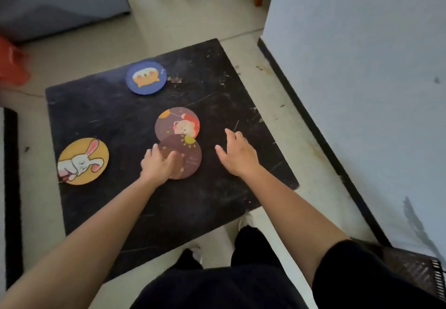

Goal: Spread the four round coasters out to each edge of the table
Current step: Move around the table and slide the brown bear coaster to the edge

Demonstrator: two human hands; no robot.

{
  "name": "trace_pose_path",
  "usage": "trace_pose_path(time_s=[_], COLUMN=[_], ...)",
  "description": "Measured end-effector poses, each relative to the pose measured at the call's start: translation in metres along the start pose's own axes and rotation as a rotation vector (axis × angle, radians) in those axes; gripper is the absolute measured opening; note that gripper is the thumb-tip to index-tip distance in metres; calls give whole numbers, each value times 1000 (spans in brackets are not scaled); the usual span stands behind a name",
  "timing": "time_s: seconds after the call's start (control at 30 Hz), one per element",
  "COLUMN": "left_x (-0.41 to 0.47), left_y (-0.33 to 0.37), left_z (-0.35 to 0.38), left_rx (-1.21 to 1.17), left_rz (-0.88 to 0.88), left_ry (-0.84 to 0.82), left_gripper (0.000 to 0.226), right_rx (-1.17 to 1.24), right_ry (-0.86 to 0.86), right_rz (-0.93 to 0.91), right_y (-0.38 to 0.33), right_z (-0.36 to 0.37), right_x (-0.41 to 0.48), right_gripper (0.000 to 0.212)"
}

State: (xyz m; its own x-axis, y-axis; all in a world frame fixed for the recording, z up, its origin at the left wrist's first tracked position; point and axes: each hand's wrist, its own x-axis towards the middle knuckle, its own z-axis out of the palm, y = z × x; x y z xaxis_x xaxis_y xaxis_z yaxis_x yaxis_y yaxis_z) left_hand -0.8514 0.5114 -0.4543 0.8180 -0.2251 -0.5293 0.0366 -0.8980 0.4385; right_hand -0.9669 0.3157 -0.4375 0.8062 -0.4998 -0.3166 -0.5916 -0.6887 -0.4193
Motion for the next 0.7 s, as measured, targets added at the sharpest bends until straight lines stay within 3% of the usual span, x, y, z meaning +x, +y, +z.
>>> trace_pose_path(time_s=[0.17,0.37,0.6,0.7], left_x=[15,34,51,45], left_y=[-8,-21,-38,-41], left_z=[26,43,46,50], left_rx=[-54,-180,-344,-501], left_rz=[-200,-275,-275,-394], left_ry=[13,14,85,109], left_gripper=[68,68,57,68], right_rx=[66,274,733,844], right_ry=[-259,-469,-460,-433], right_rz=[-42,124,433,523], right_y=[14,6,-15,-21], right_z=[34,80,104,103], right_x=[40,53,60,60], right_gripper=[60,56,66,66])
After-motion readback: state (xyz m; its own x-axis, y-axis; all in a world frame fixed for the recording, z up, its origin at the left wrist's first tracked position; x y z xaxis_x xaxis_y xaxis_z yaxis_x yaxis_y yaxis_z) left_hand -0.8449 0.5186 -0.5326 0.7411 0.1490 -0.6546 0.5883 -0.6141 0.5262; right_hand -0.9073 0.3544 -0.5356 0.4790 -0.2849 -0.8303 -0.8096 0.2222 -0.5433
